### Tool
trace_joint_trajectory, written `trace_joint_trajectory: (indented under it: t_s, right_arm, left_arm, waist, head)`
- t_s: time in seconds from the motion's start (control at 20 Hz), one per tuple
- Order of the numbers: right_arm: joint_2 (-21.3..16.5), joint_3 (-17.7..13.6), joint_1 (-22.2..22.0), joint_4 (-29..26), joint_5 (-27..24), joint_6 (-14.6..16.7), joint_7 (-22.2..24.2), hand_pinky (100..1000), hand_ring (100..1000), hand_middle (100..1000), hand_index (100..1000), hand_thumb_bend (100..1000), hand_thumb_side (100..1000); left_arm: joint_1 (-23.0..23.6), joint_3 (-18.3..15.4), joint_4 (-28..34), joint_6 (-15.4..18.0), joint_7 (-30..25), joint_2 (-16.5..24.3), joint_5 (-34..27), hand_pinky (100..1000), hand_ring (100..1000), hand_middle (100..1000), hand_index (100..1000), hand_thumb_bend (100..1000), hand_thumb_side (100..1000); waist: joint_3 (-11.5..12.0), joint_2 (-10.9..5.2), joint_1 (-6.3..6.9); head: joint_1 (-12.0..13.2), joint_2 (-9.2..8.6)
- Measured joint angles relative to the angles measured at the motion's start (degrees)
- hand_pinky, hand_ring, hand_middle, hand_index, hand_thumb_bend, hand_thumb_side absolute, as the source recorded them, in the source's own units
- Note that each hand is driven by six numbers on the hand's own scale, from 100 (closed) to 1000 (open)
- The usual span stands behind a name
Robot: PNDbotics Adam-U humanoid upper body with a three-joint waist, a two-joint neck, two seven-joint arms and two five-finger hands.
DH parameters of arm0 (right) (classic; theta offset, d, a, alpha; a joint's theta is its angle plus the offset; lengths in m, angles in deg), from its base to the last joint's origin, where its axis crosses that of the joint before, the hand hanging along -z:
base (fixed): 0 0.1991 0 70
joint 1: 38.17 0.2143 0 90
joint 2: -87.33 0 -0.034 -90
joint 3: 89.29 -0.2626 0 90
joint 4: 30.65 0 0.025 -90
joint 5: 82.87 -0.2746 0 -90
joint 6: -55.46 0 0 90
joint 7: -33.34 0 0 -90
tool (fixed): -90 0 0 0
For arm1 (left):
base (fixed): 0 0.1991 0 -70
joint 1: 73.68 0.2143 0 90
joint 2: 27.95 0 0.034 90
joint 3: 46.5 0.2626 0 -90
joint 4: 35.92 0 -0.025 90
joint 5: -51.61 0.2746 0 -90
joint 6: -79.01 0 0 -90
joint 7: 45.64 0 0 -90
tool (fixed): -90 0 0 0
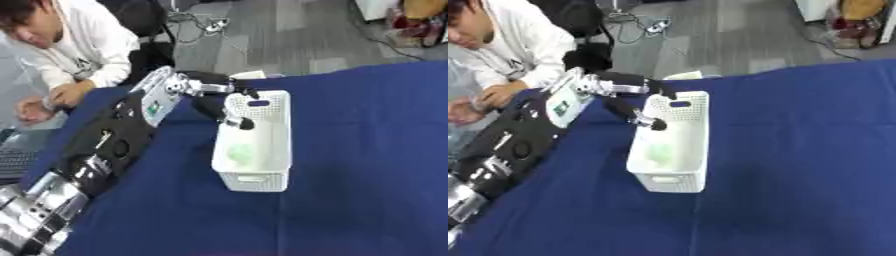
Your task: Pick up objects on the table and place them in the box.
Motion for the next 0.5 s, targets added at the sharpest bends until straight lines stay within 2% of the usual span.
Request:
trace_joint_trajectory:
  t_s: [0.25,0.3,0.4,0.5]
  right_arm:
    - [-0.06,-0.40,-0.05,0.00,0.27,0.03,-0.51,100,178,284,486,100,966]
    - [-0.12,-0.51,-0.08,0.00,0.46,0.05,-0.59,100,178,284,486,100,966]
    - [-0.33,-0.69,-0.19,0.00,0.78,0.08,-0.81,100,175,282,486,100,969]
    - [-0.47,-0.70,-0.63,0.00,1.18,0.10,-0.86,100,174,282,486,100,973]
  left_arm:
    - [11.28,-5.19,9.27,1.33,1.32,1.64,-3.79,811,807,985,1000,597,777]
    - [13.98,-6.33,11.78,1.71,1.71,1.34,-5.66,811,807,985,1000,597,777]
    - [18.46,-8.00,17.03,2.12,2.14,0.29,-9.45,746,762,958,996,517,774]
    - [22.14,-9.43,23.30,2.26,2.35,-1.68,-13.07,688,720,922,961,501,741]
  waist:
    - [0.95,0.01,-0.15]
    - [1.20,0.03,-0.42]
    - [1.55,0.12,-1.19]
    - [1.93,0.44,-1.82]
  head:
    - [-0.67,-0.10]
    - [-1.04,-0.14]
    - [-1.34,-0.25]
    - [-1.55,-0.58]
